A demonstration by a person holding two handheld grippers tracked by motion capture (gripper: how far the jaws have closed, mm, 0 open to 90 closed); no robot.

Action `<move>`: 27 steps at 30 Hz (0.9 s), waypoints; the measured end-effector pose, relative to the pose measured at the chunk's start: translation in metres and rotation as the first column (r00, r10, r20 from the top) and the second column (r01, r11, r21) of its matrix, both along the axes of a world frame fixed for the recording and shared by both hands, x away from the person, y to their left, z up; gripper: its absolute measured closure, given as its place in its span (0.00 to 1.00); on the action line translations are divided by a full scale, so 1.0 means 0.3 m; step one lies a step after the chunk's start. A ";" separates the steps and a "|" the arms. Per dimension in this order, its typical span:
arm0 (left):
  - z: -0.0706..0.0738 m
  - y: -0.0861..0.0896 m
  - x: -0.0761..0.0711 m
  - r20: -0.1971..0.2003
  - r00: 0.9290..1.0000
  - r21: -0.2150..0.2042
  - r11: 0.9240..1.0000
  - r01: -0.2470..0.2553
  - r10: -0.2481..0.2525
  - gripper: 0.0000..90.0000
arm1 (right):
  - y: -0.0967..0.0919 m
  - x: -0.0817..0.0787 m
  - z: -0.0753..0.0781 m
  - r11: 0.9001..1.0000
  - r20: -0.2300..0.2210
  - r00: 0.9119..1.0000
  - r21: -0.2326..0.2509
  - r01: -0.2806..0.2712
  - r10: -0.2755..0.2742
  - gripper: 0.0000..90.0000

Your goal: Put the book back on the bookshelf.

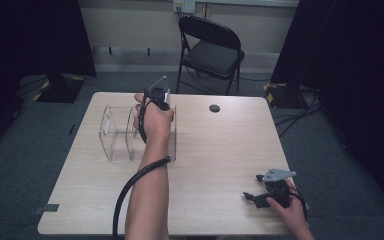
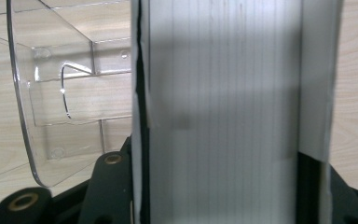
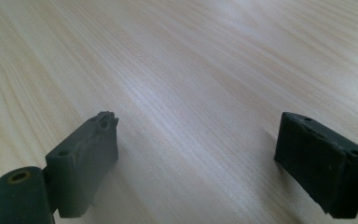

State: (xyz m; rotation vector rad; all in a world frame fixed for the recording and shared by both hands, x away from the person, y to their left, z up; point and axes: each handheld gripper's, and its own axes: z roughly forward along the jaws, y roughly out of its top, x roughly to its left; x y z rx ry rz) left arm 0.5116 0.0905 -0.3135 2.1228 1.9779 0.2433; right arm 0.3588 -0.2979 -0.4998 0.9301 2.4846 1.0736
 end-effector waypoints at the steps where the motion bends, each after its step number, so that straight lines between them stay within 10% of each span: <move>1: -0.001 -0.004 -0.002 0.007 1.000 0.001 1.000 -0.019 0.019 0.58 | 0.000 0.000 0.000 1.000 0.000 1.000 0.000 0.000 0.000 0.13; 27: 0.019 0.001 -0.024 0.060 0.998 -0.031 0.999 0.011 -0.009 0.50 | 0.000 0.000 0.000 1.000 0.002 1.000 0.000 -0.002 0.002 0.13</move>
